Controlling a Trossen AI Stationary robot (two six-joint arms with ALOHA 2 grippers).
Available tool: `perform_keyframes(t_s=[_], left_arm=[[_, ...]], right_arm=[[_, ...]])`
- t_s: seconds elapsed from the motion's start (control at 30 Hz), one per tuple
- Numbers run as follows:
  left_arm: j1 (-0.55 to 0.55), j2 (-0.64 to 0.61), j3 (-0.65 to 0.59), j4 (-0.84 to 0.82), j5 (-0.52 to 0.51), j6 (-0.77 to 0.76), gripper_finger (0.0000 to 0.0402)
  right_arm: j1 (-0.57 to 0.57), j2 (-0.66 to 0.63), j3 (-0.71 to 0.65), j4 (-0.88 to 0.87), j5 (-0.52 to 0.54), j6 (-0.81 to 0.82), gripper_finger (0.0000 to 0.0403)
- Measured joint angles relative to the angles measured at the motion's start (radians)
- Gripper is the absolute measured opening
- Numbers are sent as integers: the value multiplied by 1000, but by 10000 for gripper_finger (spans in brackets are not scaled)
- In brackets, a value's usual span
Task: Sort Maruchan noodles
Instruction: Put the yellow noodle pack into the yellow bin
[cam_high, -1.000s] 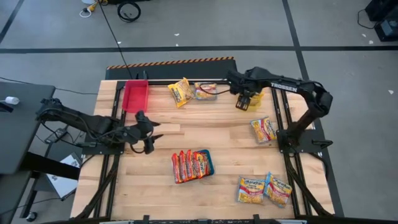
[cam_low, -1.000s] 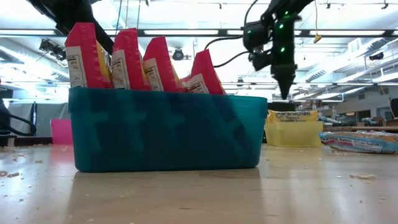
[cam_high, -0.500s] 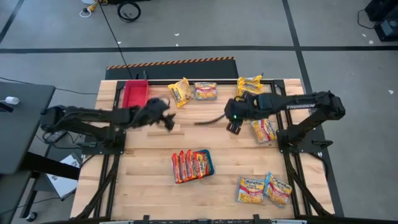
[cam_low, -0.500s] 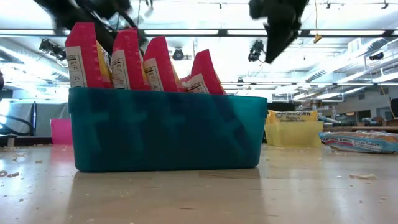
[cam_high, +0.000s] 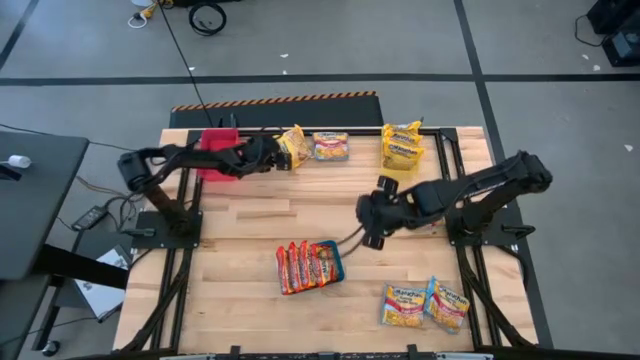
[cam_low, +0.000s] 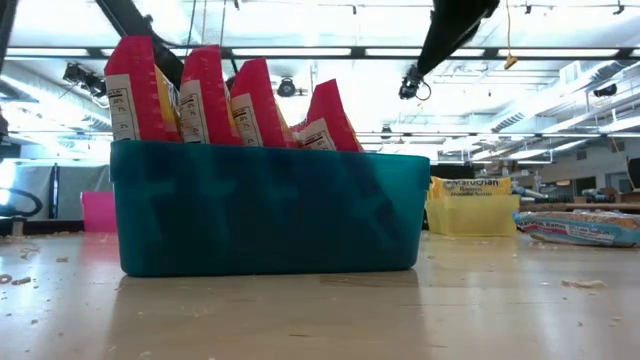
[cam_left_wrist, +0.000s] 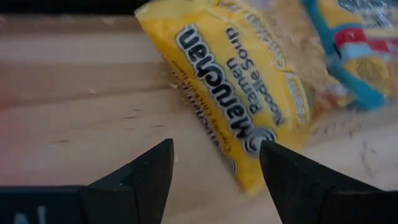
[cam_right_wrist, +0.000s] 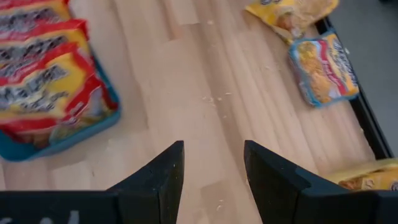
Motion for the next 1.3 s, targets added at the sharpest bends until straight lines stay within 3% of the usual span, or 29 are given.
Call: perform_keyframes(t_s=[0.2,0.5,0.63,0.77,0.87,1.1,1.3], left_arm=[[13,100,0,182,28,-120,243],[-1,193,3,233,-22,-211,234],[-14,207,2,244,-71,-204,177],[-25,211,0,244,-115,-163,77],[-24,211,-1,251,-115,-100,16],[-76,104,-3,143,-83,190,9],[-249,-77,-3,-130,-118,567,6]], right_arm=[[77,34,0,2,21,-5,172],[127,41,0,22,-3,-8,172],[128,41,0,42,4,-21,172],[128,41,0,74,20,-59,172],[128,35,0,82,44,-96,172],[108,-3,0,79,165,-142,172],[68,-20,0,80,225,-166,172]])
